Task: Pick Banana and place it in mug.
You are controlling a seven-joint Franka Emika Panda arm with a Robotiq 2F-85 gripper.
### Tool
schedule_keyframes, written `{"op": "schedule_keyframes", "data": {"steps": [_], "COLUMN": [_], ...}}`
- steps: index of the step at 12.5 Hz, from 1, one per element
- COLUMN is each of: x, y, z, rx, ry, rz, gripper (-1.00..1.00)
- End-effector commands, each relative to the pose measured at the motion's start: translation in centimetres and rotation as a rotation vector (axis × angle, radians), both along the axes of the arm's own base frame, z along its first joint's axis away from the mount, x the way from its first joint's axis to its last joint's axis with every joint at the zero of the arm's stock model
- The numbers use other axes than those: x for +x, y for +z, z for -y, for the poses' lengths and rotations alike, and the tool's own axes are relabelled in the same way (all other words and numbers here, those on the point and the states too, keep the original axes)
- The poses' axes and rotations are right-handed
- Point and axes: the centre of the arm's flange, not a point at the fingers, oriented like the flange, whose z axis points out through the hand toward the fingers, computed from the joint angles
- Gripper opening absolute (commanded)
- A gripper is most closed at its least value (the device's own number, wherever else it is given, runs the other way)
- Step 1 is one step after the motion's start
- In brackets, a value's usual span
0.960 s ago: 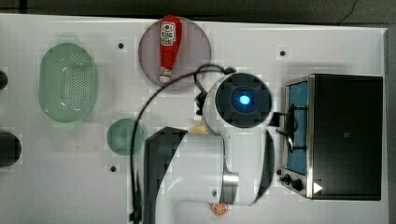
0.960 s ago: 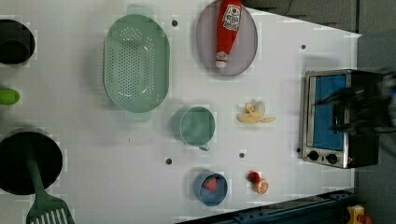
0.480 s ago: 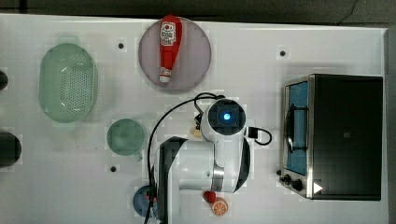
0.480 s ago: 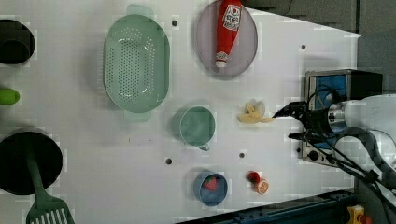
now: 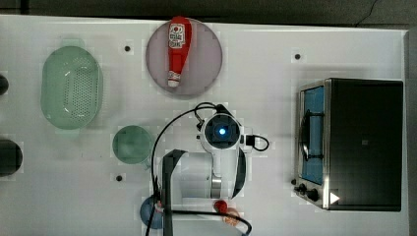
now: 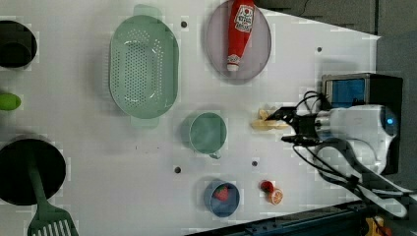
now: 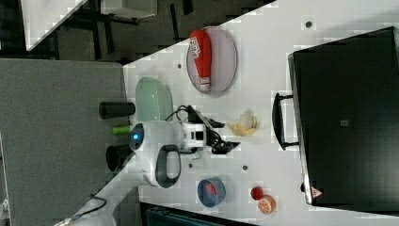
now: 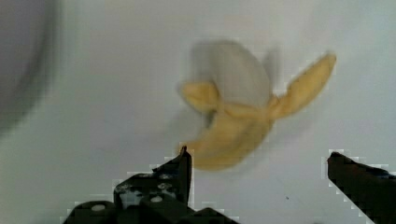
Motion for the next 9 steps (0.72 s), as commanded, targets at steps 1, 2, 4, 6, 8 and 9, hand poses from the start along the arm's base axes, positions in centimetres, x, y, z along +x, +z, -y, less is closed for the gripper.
{"op": "schedule_keyframes", "data": {"steps": [1,2,4,6,8,9], "x": [0.0,-0.1,-0.4,-0.2,0.2,0.0], "y": [-2.3,-3.2,-4.4,-4.5,-4.0,-4.1], "z": [1.2,0.9,0.5,0.5,0.4,0.6], "rx": [-0.008,-0.007,-0.005,-0.006,-0.005,-0.006], "ry": [-0.058,-0.052,-0.046,-0.047,-0.045,-0.048], "rz": [0.051,0.056,0.054,0.075,0.092,0.086], "gripper": [1.00,1.00,0.94,0.45,-0.03,-0.25]}}
